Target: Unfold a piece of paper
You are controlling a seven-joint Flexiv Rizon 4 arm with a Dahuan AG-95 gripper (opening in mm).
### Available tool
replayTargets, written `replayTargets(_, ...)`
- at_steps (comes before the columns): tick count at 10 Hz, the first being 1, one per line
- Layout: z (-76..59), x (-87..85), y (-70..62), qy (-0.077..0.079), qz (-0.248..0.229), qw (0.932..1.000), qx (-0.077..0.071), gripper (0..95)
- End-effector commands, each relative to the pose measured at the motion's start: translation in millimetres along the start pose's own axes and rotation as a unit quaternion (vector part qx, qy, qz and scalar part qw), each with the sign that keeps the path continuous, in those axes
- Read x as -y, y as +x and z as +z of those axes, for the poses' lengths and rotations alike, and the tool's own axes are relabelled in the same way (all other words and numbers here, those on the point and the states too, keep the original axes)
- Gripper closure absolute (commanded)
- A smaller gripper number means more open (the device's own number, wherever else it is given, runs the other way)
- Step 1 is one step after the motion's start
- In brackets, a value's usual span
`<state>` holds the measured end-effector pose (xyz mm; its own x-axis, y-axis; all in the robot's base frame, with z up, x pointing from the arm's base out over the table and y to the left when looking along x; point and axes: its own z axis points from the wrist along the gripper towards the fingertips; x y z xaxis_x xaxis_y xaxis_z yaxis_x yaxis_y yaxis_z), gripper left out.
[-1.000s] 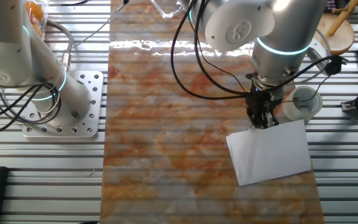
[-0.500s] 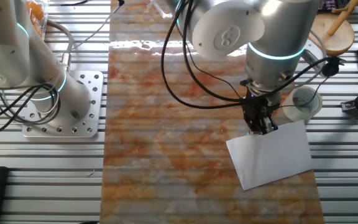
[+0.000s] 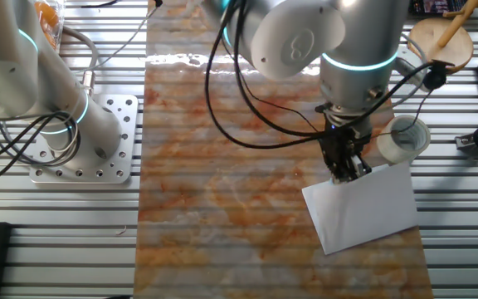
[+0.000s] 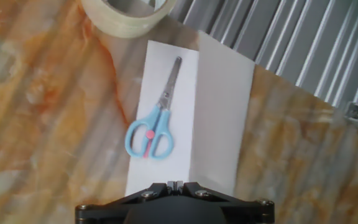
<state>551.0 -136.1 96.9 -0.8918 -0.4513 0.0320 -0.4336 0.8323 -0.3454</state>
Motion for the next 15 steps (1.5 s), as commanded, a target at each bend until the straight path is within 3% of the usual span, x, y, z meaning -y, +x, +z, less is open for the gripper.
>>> replayTargets(1,2.8,5.5,0.6,0.006,-0.004,1.0,0.003,95.0)
replayTargets(5,0.4,18.0,-5.6,0.018,-0.013,0.9998,0.002,95.0)
replayTargets(9,0.6,22.5,-0.6,0.031,-0.025,0.9992,0.004,95.0)
replayTargets(13,3.7,22.7,-1.9,0.021,-0.024,0.9995,0.006,95.0)
replayTargets(15,3.7,22.7,-1.9,0.006,-0.024,0.9997,0.002,95.0)
